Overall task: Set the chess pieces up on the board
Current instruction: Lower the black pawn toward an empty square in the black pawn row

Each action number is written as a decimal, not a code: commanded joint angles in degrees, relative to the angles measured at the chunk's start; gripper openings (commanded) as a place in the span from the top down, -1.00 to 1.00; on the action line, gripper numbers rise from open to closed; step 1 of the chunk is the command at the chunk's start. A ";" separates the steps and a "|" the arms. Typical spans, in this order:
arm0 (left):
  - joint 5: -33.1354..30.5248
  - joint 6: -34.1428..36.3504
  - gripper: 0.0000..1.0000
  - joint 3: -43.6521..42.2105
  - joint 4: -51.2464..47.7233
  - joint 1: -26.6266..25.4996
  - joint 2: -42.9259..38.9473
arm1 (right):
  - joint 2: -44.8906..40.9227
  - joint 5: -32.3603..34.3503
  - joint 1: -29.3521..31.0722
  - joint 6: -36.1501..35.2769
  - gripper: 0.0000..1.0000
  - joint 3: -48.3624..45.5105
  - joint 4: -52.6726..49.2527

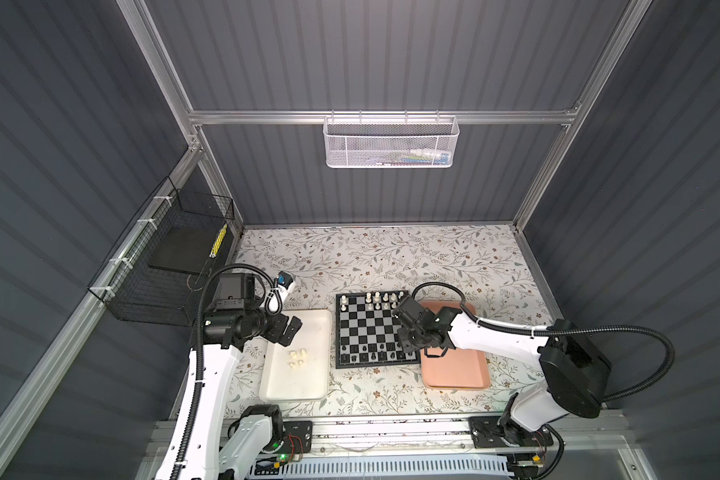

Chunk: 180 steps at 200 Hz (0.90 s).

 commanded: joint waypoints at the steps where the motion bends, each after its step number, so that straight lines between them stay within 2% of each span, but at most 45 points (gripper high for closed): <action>1: 0.62 0.14 -0.99 0.38 -1.93 -0.17 -0.78 | 0.92 0.51 0.39 0.96 0.73 -0.89 0.38; 180: 1.00 0.02 -0.99 0.31 -1.57 -0.21 -0.45 | 2.95 1.54 0.46 -0.57 0.65 0.51 -0.80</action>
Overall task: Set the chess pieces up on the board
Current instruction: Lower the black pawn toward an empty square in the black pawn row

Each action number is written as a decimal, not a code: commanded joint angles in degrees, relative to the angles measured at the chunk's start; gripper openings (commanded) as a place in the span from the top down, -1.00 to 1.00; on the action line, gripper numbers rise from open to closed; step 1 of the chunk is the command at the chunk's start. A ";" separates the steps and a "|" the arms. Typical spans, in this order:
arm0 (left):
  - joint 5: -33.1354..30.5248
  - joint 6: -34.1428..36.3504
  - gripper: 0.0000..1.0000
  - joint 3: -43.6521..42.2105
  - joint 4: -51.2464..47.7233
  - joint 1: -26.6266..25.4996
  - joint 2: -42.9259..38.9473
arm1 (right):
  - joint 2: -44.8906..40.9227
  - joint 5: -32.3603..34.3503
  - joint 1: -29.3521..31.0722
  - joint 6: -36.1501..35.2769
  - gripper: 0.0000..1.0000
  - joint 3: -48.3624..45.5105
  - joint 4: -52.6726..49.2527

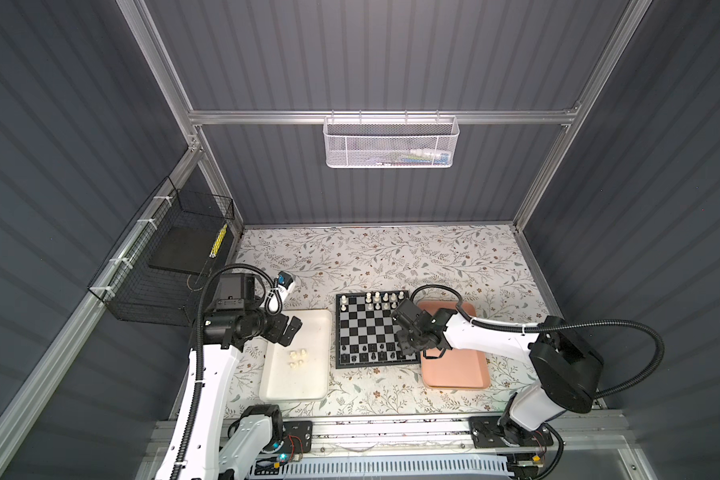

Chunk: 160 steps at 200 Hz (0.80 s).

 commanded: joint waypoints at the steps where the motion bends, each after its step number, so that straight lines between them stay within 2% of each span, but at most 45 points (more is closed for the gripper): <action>1: 0.96 0.04 -0.99 0.31 -1.57 -0.24 -0.43 | 0.85 1.32 0.36 -0.54 0.65 0.93 -1.52; 160: 1.07 0.02 -0.99 0.49 -1.63 -0.18 -0.65 | -0.77 2.44 0.33 -1.38 0.48 2.15 -2.61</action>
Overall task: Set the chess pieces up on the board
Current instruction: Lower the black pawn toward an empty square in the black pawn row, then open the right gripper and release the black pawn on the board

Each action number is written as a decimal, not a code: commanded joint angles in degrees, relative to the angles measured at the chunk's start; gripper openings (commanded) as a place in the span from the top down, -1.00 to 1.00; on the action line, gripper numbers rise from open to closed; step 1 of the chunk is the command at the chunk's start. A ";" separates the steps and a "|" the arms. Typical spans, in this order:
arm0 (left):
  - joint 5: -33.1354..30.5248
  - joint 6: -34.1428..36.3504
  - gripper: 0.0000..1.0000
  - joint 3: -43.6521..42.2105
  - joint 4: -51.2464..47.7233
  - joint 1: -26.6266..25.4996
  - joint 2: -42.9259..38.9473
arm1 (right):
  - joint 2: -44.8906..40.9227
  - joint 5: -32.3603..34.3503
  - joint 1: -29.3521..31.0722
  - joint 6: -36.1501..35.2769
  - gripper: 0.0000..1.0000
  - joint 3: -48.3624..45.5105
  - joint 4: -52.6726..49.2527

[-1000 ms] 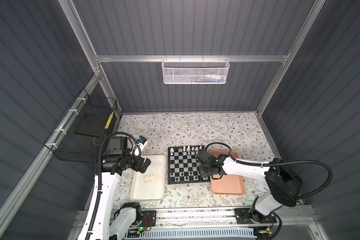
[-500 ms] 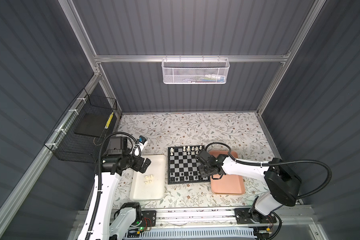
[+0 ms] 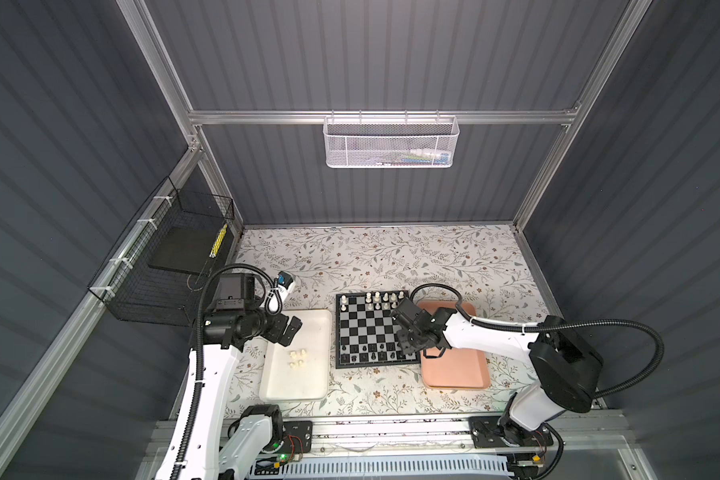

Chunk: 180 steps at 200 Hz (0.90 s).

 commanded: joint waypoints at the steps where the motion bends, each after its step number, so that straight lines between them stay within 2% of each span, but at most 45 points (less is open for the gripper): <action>1: 1.06 0.03 -0.99 0.49 -1.65 -0.19 -0.63 | -0.79 1.44 0.31 -0.55 0.48 1.28 -1.54; 79: 0.95 -0.03 -0.99 0.62 -1.75 -0.19 -0.69 | -1.91 1.70 0.37 -1.31 0.44 2.25 -2.60; 180: 0.29 0.64 -0.99 1.08 -2.12 -0.21 -0.59 | -8.08 2.35 0.34 -2.37 0.43 3.89 -4.84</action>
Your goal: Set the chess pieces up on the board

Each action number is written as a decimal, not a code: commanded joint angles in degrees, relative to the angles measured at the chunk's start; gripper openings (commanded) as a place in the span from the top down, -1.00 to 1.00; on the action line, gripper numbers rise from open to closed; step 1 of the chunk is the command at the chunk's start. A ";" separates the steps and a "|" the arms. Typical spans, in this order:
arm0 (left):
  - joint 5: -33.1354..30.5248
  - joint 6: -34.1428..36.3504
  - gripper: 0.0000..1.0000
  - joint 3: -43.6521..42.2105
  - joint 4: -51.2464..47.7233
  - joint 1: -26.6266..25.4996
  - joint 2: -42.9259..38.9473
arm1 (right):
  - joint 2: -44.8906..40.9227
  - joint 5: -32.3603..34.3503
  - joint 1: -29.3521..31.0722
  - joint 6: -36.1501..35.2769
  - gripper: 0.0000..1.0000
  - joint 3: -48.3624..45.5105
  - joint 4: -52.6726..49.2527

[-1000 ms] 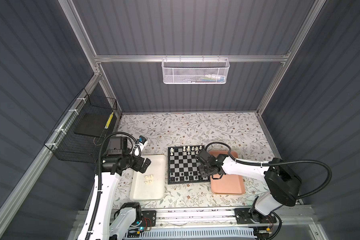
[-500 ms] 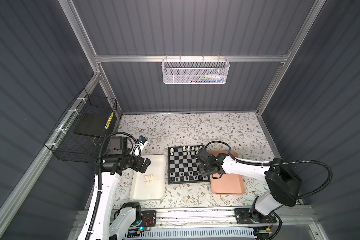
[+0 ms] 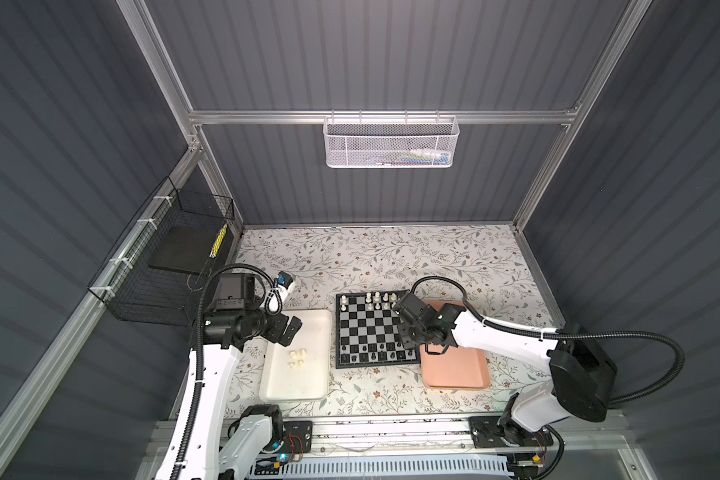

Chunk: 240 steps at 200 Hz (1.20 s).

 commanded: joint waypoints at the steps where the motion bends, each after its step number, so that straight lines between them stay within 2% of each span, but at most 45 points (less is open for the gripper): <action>1: 0.25 0.65 -0.99 1.05 -2.11 -0.21 -0.60 | -2.90 1.61 0.31 -0.82 0.43 1.83 -2.48; 34: -1.39 1.74 -0.99 1.45 -2.01 -0.20 -0.32 | -8.52 3.74 0.10 -1.51 0.48 2.55 -5.00; 79: -2.31 3.71 -0.99 2.88 -1.99 -0.18 1.45 | -18.49 2.83 -2.04 -0.91 0.57 -0.79 -4.88; 131: -4.14 5.82 -0.99 1.88 6.87 -0.15 0.83 | -28.89 -0.01 -5.96 0.55 0.57 -5.89 -3.13; 155: -3.08 5.59 -0.99 5.56 4.02 -0.20 4.99 | -31.28 -2.78 -8.54 1.15 0.57 -6.92 -3.08; 178: -0.74 10.20 -0.99 6.79 -0.95 -0.16 6.98 | -32.87 -4.25 -10.15 0.35 0.56 -6.95 -4.14; 218: -0.34 18.25 -0.99 4.47 -7.81 -0.17 9.10 | -35.16 -7.44 -12.39 -1.14 0.46 -7.24 -4.59; 240: -0.86 19.75 -0.99 1.94 -9.78 -0.17 10.69 | -35.54 -7.50 -12.86 0.06 0.45 -8.66 -3.51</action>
